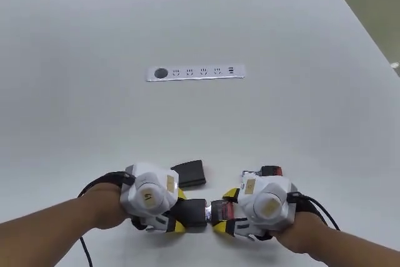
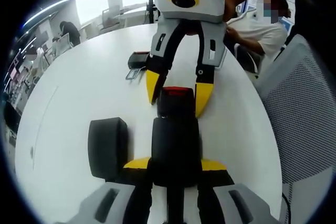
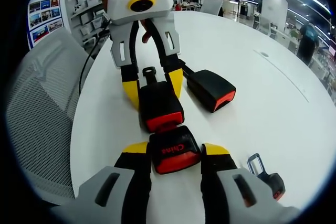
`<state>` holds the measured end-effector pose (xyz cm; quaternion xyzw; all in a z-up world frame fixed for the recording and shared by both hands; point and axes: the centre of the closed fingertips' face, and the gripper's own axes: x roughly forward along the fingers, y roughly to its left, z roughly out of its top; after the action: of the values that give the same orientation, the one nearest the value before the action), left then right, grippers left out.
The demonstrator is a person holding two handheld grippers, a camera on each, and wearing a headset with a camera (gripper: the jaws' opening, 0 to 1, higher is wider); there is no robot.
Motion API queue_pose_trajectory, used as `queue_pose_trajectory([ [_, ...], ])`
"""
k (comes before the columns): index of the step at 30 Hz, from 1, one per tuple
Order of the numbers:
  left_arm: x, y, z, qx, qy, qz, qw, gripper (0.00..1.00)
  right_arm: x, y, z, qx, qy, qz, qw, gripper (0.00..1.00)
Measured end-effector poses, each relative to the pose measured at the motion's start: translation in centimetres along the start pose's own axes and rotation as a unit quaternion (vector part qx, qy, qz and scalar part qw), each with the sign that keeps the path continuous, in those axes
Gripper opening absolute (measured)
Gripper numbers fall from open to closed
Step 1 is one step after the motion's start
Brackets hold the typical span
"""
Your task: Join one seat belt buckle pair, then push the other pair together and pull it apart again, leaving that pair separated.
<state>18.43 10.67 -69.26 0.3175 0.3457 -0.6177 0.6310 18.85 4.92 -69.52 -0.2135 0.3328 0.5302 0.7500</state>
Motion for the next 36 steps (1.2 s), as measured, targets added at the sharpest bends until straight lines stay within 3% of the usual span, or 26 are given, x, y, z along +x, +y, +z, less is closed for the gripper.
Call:
queue_pose_trajectory([
  [15, -0.1, 0.0, 0.0, -0.012, -0.034, -0.015, 0.9992, 0.33, -0.5, 0.3, -0.1, -0.016, -0.036, 0.027, 0.9989, 0.33],
  [17, 0.0, -0.1, 0.2, -0.01, -0.033, -0.017, 0.9992, 0.33, -0.6, 0.4, 0.0, -0.03, -0.042, 0.028, 0.9983, 0.33],
  [28, 0.0, -0.2, 0.2, -0.012, -0.049, -0.022, 0.9985, 0.32, -0.6, 0.3, -0.3, -0.027, -0.057, 0.035, 0.9974, 0.32],
  [36, -0.1, -0.4, 0.3, -0.011, -0.054, -0.026, 0.9982, 0.32, -1.4, 1.0, 0.5, -0.022, -0.062, 0.034, 0.9972, 0.32],
])
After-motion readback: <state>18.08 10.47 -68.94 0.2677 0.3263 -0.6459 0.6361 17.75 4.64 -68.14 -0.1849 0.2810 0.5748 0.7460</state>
